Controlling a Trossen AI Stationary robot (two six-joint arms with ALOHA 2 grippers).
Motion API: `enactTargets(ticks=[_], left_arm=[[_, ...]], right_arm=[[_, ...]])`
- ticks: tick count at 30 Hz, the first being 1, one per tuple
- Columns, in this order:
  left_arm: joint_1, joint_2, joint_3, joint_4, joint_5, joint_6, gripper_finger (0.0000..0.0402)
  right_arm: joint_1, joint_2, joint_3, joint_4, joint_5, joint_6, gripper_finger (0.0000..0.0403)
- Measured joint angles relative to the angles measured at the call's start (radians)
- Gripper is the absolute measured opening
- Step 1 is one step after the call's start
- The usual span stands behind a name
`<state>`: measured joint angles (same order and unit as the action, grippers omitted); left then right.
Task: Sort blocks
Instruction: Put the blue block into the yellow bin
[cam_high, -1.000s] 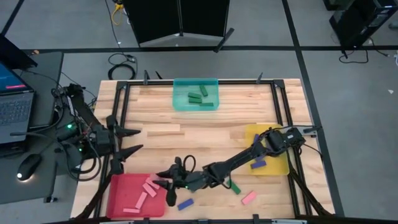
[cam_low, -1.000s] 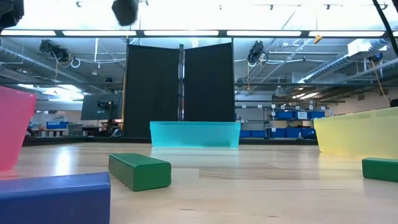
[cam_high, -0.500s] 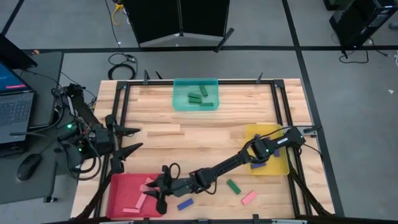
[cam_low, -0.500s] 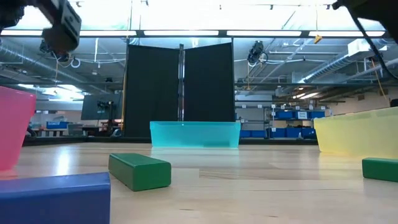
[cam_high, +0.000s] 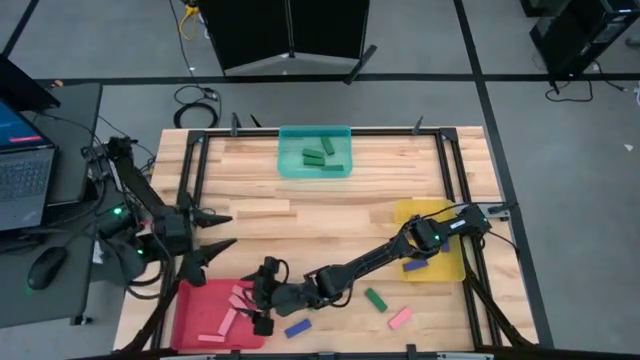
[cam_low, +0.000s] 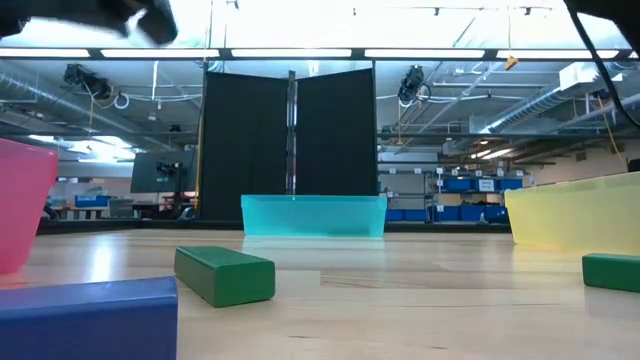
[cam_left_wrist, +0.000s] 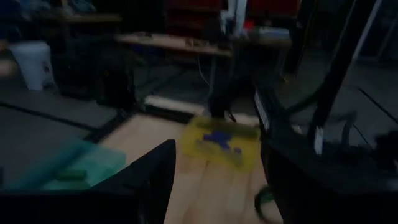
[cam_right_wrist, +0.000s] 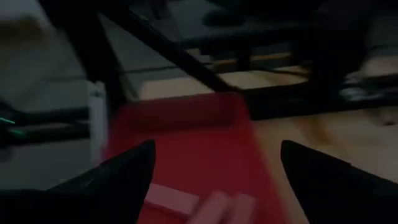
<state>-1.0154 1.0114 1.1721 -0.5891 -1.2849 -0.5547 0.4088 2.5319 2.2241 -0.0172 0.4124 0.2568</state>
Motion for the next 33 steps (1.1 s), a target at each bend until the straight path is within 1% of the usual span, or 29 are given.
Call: enactTargets(ticks=[2,4,7,9,12,16,19,21,24,27,30,33], left_arm=[[0.028,0.016,0.0,-0.033,0.071,-0.037,0.0243],[0.065,0.043,0.0,-0.063,0.116,-0.074,0.0243],[0.122,0.08,0.0,-0.085,0.175,-0.098,0.0243],[0.159,0.099,0.0,-0.085,0.231,-0.103,0.0243],[0.21,0.138,0.0,-0.084,0.318,-0.099,0.0243],[0.255,0.203,0.0,-0.079,0.459,-0.071,0.0243],[0.282,0.281,0.0,-0.064,0.576,-0.054,0.0243],[0.291,0.343,0.0,-0.052,0.635,-0.025,0.0243],[0.297,0.436,0.0,-0.027,0.738,0.009,0.0243],[0.3,0.526,0.0,0.028,0.876,0.008,0.0243],[0.3,0.611,0.006,0.1,1.003,-0.005,0.0243],[0.3,0.703,0.046,0.125,1.079,-0.042,0.0243]], right_arm=[[0.015,-0.024,-0.001,-0.035,0.046,-0.048,0.0343],[0.027,-0.053,-0.004,-0.065,0.062,-0.077,0.0329],[0.047,-0.125,-0.083,-0.07,0.092,-0.098,0.0308],[0.059,-0.187,-0.186,-0.067,0.135,-0.093,0.0299],[0.082,-0.321,-0.409,-0.021,0.232,-0.036,0.0294],[0.137,-0.559,-0.753,0.074,0.423,0.077,0.0294],[0.194,-0.728,-0.983,0.067,0.561,0.2,0.0296],[0.238,-0.84,-1.107,0.065,0.648,0.274,0.0296],[0.308,-0.988,-1.242,0.078,0.777,0.346,0.0296],[0.368,-1.088,-1.334,0.074,0.868,0.365,0.0295],[0.411,-1.17,-1.385,0.081,0.968,0.348,0.0295],[0.431,-1.216,-1.42,0.073,1.018,0.318,0.0295]])
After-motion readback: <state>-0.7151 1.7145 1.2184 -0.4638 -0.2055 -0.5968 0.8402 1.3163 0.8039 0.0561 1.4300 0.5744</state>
